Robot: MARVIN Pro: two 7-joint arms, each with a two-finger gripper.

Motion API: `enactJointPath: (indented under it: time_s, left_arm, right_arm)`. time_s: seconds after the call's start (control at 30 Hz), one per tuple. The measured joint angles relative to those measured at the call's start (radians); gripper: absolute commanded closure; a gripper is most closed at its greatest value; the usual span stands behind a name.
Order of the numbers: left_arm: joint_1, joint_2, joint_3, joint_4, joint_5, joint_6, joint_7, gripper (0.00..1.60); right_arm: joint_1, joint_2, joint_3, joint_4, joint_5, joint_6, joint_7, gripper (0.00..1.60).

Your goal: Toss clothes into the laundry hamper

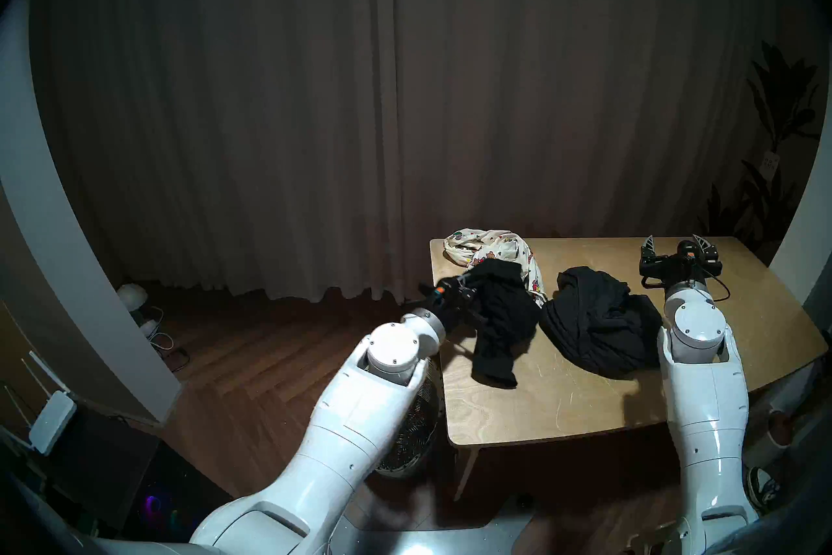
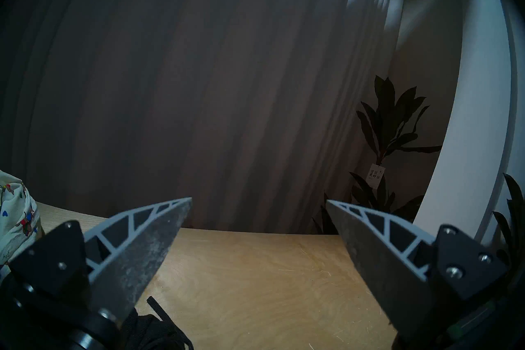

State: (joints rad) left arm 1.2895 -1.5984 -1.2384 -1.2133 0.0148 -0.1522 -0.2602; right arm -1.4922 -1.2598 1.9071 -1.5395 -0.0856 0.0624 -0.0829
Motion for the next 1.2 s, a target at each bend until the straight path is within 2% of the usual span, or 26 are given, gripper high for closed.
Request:
enactJointPath:
  time_s: [0.3,0.63,0.77,0.97,1.07,1.2]
  left_arm:
    - [0.017,0.095,-0.167,-0.116,-0.049,-0.038,0.101,1.60]
    - [0.086,0.156,-0.312,-0.232,-0.105,-0.061,0.138,1.60]
    - [0.118,0.170,-0.331,-0.278,-0.136,-0.044,0.117,1.60]
    - [0.163,0.183,-0.330,-0.322,-0.168,0.044,0.076,1.60]
    - [0.167,0.188,-0.327,-0.311,-0.175,0.066,0.063,1.60]
    - [0.148,0.198,-0.316,-0.231,-0.172,0.085,0.050,1.60]
  right_arm:
    - [0.001,0.001,-0.002,0.002,0.000,0.000,-0.003,0.00]
    - [0.002,0.003,-0.003,0.002,0.000,-0.001,-0.005,0.00]
    - [0.002,0.003,-0.004,0.002,0.000,-0.003,-0.005,0.00]
    - [0.002,0.004,-0.004,0.001,0.001,-0.005,-0.005,0.00]
    - [0.001,0.004,-0.004,0.001,0.001,-0.007,-0.005,0.00]
    - [0.001,0.005,-0.004,0.001,0.002,-0.007,-0.005,0.00]
